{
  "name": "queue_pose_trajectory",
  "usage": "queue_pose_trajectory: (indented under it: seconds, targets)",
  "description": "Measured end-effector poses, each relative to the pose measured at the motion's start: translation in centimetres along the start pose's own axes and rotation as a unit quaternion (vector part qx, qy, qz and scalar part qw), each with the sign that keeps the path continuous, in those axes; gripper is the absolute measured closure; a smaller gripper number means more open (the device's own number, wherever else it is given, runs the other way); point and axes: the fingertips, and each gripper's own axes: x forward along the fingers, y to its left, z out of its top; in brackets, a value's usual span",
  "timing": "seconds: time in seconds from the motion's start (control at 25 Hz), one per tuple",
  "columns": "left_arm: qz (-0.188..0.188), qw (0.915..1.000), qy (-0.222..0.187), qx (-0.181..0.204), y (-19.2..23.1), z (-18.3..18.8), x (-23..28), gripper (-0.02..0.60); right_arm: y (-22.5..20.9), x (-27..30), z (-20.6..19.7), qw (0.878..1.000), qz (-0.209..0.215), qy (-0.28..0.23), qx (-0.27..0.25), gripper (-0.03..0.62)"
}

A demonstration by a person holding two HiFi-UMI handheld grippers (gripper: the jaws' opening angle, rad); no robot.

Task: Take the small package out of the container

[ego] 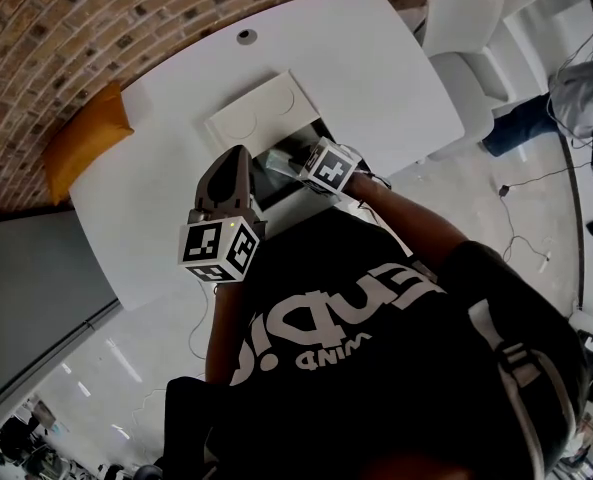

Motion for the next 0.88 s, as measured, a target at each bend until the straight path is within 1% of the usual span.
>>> queue_pose_trajectory:
  seconds: [0.16, 0.32, 0.48, 0.64, 0.88]
  targets:
    - [-0.004, 1.0, 0.0, 0.001, -0.4, -0.1, 0.0, 0.575, 0.6, -1.6, 0.4, 1.0, 0.003, -0.019, 0.005, 0.571]
    - [-0.005, 1.0, 0.001, 0.001, -0.6, -0.3, -0.2, 0.575, 1.4, -6.1, 3.9, 0.998, -0.003, -0.059, 0.007, 0.571]
    - [-0.006, 1.0, 0.004, 0.001, -0.7, -0.5, -0.3, 0.575, 0.9, -5.5, 2.7, 0.995, -0.012, -0.093, 0.031, 0.571]
    - [-0.006, 1.0, 0.007, 0.001, -0.7, -0.7, -0.1, 0.575, 0.5, -8.1, 4.3, 0.987, -0.028, -0.146, 0.058, 0.571]
    - [-0.006, 0.9999, 0.009, 0.004, -0.9, -0.8, -0.1, 0.575, -0.2, -12.5, 6.6, 0.97, -0.063, -0.226, 0.068, 0.571]
